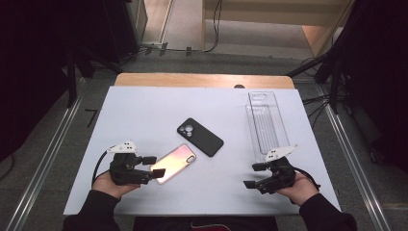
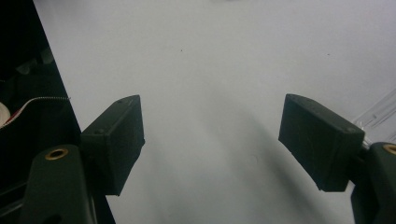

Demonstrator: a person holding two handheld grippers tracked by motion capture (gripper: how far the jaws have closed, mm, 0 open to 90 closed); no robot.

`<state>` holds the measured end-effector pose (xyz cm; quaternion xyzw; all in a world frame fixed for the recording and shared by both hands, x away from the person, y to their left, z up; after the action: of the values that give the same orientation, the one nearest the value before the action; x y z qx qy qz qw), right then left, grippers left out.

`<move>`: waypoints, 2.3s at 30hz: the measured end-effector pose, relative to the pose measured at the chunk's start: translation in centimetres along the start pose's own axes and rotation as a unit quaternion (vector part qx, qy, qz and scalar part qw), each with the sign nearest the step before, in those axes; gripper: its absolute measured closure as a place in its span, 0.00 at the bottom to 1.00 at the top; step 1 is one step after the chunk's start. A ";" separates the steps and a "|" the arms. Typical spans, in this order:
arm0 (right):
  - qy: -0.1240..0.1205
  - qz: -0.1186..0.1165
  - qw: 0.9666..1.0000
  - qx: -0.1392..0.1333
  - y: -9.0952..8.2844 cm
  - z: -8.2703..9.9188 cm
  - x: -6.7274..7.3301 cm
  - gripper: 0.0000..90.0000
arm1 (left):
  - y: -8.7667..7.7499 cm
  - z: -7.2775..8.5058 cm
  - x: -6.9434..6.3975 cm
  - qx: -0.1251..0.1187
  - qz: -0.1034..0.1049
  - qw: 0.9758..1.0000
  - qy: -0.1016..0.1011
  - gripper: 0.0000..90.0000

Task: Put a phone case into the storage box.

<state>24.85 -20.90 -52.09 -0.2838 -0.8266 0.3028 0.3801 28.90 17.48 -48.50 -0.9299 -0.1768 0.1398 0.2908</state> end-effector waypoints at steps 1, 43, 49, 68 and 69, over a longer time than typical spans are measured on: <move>0.000 0.000 1.000 0.000 0.0 0.0 0.0 0.23 | 0.1 -0.1 0.1 0.003 0.000 1.000 0.003 0.33; -0.003 0.004 1.000 0.005 0.1 0.1 0.1 0.23 | 6.6 -1.3 2.6 0.093 -0.019 0.995 0.029 0.06; -0.004 0.005 1.000 0.005 0.1 0.1 0.1 0.23 | 7.1 -0.6 2.8 0.113 -0.039 0.992 0.035 0.12; -0.005 0.008 1.000 0.006 0.1 0.1 0.0 0.23 | 7.9 0.1 2.3 0.133 -0.060 0.987 0.067 0.11; -0.005 0.008 1.000 0.007 0.1 0.1 0.0 0.23 | 7.9 0.1 2.2 0.132 -0.062 0.987 0.067 0.11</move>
<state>24.77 -20.83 -52.20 -0.2863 -0.8241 0.3129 0.3754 32.79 12.39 -53.63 -0.8780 -0.1938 0.0808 0.4301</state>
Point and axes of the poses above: each handheld gripper's, and its own axes: y roughly forward along the jaws, z roughly out of its underside, x roughly to its left, the point moved 5 cm from there along y, roughly forward along the jaws, and after that the axes turned 15 degrees about y, right-handed, at the moved point
